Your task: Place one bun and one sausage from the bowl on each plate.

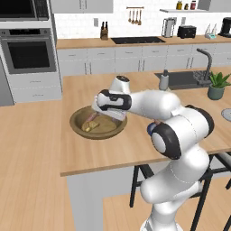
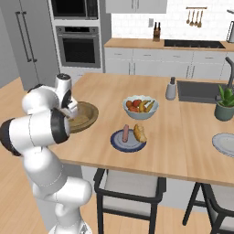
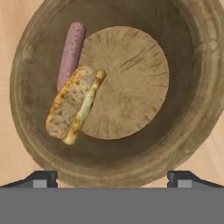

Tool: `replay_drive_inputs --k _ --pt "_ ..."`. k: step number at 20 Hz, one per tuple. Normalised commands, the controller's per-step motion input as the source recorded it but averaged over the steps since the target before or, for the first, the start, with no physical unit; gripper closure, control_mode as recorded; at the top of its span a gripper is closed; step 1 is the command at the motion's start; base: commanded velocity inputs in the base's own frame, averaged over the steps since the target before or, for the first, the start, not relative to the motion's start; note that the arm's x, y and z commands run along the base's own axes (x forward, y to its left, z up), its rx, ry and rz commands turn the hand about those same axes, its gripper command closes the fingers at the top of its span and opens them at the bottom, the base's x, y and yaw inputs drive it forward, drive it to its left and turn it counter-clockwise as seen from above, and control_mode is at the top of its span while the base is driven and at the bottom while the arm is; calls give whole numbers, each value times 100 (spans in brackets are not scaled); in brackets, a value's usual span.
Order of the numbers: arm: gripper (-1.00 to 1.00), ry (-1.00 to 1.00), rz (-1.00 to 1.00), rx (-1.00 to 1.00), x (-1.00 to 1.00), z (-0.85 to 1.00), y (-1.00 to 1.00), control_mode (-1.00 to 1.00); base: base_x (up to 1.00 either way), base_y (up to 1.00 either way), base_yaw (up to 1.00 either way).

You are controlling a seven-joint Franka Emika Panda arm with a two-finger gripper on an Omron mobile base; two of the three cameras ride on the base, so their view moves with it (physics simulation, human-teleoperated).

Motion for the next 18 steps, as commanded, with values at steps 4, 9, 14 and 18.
replay_drive_inputs --k 4,9,14,18 --pt "-100 -1 -34 12 4 -42 27 -100 0 0 0" --pt "-100 4 -14 6 10 -7 0 -100 0 0 0" --pt "-100 6 -3 3 14 -7 0 -100 0 0 0" --pt "-100 2 -8 0 45 0 0 -100 0 0 0"
